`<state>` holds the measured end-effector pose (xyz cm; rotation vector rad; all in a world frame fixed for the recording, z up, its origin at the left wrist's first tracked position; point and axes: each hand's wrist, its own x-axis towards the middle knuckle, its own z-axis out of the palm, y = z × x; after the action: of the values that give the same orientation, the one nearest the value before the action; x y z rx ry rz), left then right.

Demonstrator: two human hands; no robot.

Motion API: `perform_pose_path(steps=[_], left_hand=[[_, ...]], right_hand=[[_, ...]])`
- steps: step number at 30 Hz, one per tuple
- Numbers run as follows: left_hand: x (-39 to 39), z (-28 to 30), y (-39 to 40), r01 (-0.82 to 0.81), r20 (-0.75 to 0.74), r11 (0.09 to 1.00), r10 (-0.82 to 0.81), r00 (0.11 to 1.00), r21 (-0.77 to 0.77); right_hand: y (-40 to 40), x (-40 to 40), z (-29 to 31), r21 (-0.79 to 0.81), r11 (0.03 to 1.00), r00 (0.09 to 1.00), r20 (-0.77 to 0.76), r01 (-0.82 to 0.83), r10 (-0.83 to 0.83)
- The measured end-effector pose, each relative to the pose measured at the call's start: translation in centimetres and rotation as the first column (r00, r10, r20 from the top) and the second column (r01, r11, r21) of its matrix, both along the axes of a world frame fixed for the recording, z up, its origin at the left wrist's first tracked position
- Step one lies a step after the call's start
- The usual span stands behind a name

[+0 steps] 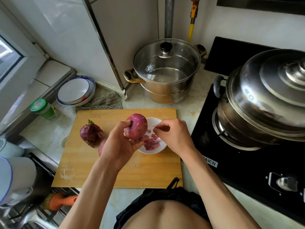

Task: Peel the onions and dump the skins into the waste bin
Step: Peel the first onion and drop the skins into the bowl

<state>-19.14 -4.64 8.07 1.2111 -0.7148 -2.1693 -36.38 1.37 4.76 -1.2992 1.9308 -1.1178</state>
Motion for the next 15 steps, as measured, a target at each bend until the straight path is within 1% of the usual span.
perform_pose_path(steps=[5,6,10,12,15], left_hand=[[0.2,-0.4,0.0,-0.010,0.121,0.997,0.020,0.992,-0.077],[0.3,-0.6,-0.1,-0.001,0.131,0.995,0.014,0.991,-0.095],[0.6,-0.9,-0.1,0.082,0.195,0.974,-0.041,0.980,-0.211],[0.8,-0.8,-0.1,0.133,0.229,0.953,-0.070,0.971,-0.274],[1.2,-0.7,-0.3,0.174,0.256,0.930,-0.090,0.962,-0.324]], right_hand=[[0.0,-0.1,0.3,0.021,1.000,1.000,0.017,-0.014,0.014],[0.0,-0.1,0.4,0.024,1.000,0.999,0.043,-0.020,0.019],[0.1,0.2,1.3,0.023,0.997,0.962,0.265,-0.077,0.068],[0.2,0.4,1.8,0.017,0.994,0.948,0.305,-0.106,0.095],[0.3,0.3,2.0,0.028,0.994,0.924,0.372,-0.103,0.085]])
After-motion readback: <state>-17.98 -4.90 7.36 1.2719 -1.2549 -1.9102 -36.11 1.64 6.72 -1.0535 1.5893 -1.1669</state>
